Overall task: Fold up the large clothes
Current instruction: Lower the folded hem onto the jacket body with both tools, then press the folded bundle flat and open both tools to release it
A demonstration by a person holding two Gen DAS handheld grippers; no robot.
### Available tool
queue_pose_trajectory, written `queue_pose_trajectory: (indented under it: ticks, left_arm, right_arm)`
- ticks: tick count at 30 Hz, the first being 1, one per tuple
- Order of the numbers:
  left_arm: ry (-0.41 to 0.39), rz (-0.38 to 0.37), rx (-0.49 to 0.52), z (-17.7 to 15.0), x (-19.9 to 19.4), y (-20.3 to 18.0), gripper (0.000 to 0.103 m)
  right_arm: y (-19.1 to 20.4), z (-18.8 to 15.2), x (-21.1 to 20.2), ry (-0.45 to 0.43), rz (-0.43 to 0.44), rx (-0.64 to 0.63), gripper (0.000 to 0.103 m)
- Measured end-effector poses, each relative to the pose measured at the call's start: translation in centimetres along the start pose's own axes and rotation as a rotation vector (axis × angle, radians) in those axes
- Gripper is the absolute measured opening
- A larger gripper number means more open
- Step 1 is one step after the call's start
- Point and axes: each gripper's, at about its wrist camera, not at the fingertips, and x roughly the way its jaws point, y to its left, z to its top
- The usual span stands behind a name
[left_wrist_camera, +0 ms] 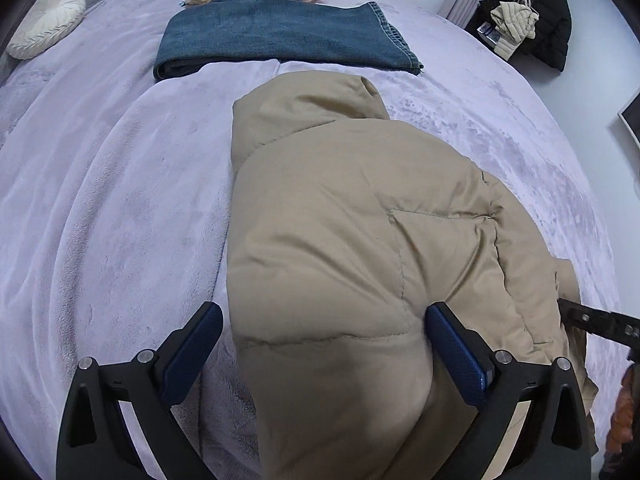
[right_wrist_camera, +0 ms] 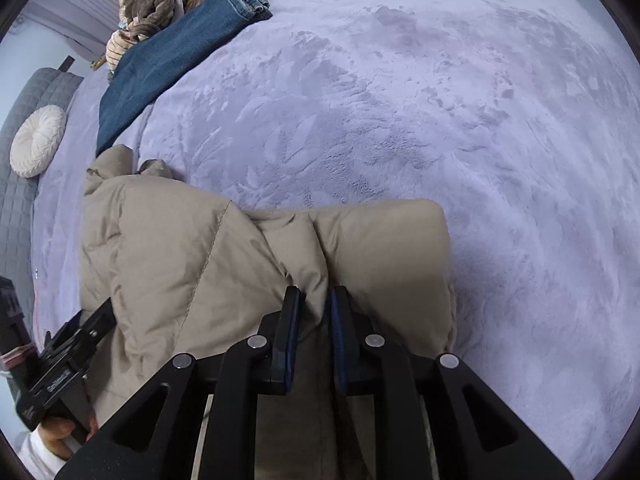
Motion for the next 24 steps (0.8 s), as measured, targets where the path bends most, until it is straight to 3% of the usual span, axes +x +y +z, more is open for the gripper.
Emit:
queue_pose_trajectory:
  ticks: [3, 7, 10, 16, 24]
  left_arm:
    - [-0.021, 0.037, 0.002, -0.3, -1.8, 0.0, 0.103]
    - [-0.06, 0.01, 0.011, -2.2, -5.7, 0.3, 0.103]
    - [-0.044, -0.005, 0.032, -4.9, -7.7, 0.3, 0.103]
    - [0.058, 0.014, 0.052, -9.9, -6.0, 0.0, 0.103]
    - [0.106, 0.028, 0.05, -10.6, -6.2, -0.9, 0.103]
  right_arm:
    - [1.4, -2.4, -3.6, -0.039, 0.011, -0.072, 0.017]
    - [2.3, -5.7, -6.5, -0.06, 0.018, -0.122, 0.018]
    - [2.6, -8.3, -7.4, -0.058, 0.016, -0.161, 0.018]
    - [1.1, -11.8, -3.2, 0.057, -0.061, -0.133, 0.017]
    - [-0.6, -11.8, 0.2, 0.11, -0.072, -0.066, 0.017]
